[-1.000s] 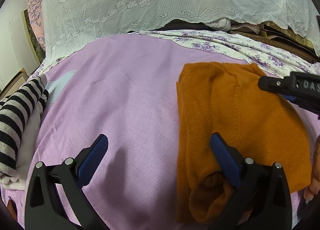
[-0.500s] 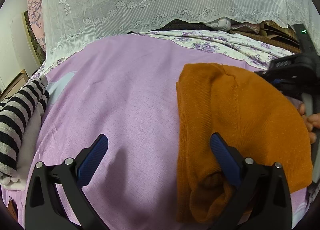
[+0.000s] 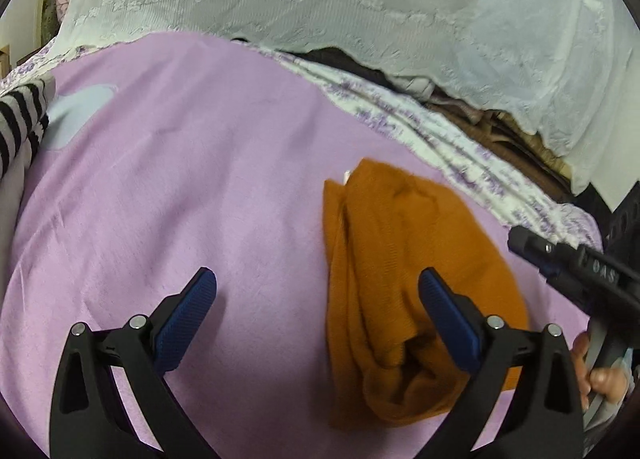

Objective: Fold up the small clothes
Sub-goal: 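Grasp the folded orange cardigan with the right tool, then carry the cardigan with the right tool onto the folded blue towel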

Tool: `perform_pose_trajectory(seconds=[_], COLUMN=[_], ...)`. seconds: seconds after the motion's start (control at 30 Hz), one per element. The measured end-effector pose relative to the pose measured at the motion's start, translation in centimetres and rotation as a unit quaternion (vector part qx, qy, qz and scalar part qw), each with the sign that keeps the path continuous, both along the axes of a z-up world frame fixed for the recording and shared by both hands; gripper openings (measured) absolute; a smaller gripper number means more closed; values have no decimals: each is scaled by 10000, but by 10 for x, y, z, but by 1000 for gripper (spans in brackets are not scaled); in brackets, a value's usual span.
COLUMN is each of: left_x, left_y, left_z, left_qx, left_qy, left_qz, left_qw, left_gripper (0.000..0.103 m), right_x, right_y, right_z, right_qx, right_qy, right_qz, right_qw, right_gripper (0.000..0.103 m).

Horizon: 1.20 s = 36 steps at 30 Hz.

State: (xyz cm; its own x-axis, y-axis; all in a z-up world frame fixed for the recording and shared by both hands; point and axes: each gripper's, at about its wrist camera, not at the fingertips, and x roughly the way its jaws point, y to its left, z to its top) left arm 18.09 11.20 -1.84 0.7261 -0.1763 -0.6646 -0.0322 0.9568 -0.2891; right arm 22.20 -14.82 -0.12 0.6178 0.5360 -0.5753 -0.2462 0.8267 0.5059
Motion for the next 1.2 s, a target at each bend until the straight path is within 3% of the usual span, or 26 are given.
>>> perform_pose_trajectory(seconds=[0.03,0.13,0.2,0.33,0.43,0.53,0.67,0.77,0.8,0.87,0.97,1.0,1.1,1.2], left_x=[1,14,15,22,30,34,48,48,47,44,37,37,38,43], left_y=[-3,-16,-12,3,3,4,-6,-14,-13,-12,-9,-9,-10,-14], left_z=[-2,-23,-23,-28,-30,-33,-38,-36,-35,-33,-30,-31,-34,-41], left_qx=[66,269,62,-962,-1251,-1713,-1533,-1418,-1447,-1609,-1705,-1717,-1684,-1556], left_qy=[63,622,630,835,878,867,923,847,829,752,658,660,738,822], left_qz=[-40,-238,-256,-502,-671,-865,-919,-1107,-1159,-1273,-1300,-1294,-1252,-1145], left_qw=[10000,9974,9977,9906,9860,9776,9796,9800,9792,9758,9745,9744,9749,9777], left_gripper=[98,99,98,98,98,98,98,98,98,96,75,72,72,85], right_x=[-4,-13,-19,-29,-21,-13,2,6,4,3,0,-2,-2,5], right_y=[3,6,-5,-22,-22,-13,3,12,14,14,11,11,12,10], right_z=[-7,-27,-25,-24,-44,-51,-55,-56,-54,-55,-53,-52,-52,-61], right_qx=[8,-273,17,487,921,1095,1249,1098,1021,953,990,957,877,1021], right_qy=[150,407,477,527,945,1044,1021,880,806,742,658,607,594,794], right_qz=[101,-33,-86,-93,42,199,374,421,384,313,305,311,357,361], right_qw=[9998,9988,9988,9974,9912,9883,9862,9892,9908,9922,9924,9931,9937,9909], right_gripper=[23,53,59,74,74,74,78,78,76,56,50,49,49,51])
